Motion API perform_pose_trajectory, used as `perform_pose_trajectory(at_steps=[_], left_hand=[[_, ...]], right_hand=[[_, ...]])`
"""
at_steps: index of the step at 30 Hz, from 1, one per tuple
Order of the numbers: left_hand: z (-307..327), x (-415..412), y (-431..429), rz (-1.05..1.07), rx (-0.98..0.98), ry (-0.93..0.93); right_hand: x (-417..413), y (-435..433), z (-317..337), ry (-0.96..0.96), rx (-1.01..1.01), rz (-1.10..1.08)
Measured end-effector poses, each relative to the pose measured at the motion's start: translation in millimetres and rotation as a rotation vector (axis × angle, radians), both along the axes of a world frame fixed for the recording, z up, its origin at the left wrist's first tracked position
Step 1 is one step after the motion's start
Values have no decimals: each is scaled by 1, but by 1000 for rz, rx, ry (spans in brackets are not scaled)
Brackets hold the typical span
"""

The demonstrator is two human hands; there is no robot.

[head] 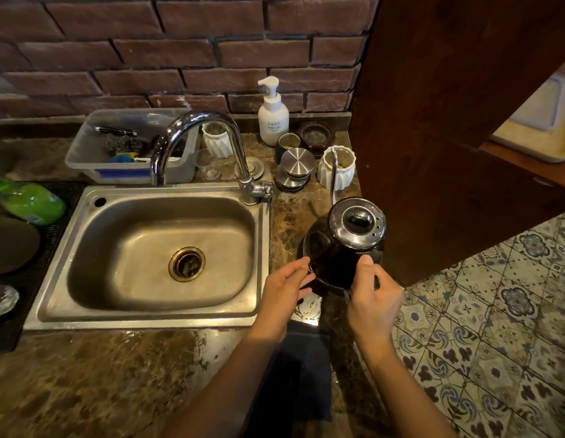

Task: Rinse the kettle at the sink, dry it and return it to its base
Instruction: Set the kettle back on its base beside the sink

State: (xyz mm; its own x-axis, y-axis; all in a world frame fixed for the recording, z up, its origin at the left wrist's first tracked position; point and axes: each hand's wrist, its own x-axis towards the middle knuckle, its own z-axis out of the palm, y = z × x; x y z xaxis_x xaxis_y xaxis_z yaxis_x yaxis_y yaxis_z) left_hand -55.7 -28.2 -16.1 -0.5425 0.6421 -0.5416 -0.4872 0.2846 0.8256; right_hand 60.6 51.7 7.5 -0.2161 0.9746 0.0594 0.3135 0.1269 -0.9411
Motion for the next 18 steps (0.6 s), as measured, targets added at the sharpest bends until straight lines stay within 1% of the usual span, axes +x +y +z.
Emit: perform_pose_trajectory(at_steps=[3, 7, 18], left_hand=[[4, 2, -11, 24, 33, 30], [4, 0, -15, 25, 64, 38], [-14, -5, -4, 10, -5, -31]], right_hand=[[3, -7, 6, 53, 2, 19], [5, -10, 7, 52, 6, 21], [-13, 1, -12, 4, -33, 25]])
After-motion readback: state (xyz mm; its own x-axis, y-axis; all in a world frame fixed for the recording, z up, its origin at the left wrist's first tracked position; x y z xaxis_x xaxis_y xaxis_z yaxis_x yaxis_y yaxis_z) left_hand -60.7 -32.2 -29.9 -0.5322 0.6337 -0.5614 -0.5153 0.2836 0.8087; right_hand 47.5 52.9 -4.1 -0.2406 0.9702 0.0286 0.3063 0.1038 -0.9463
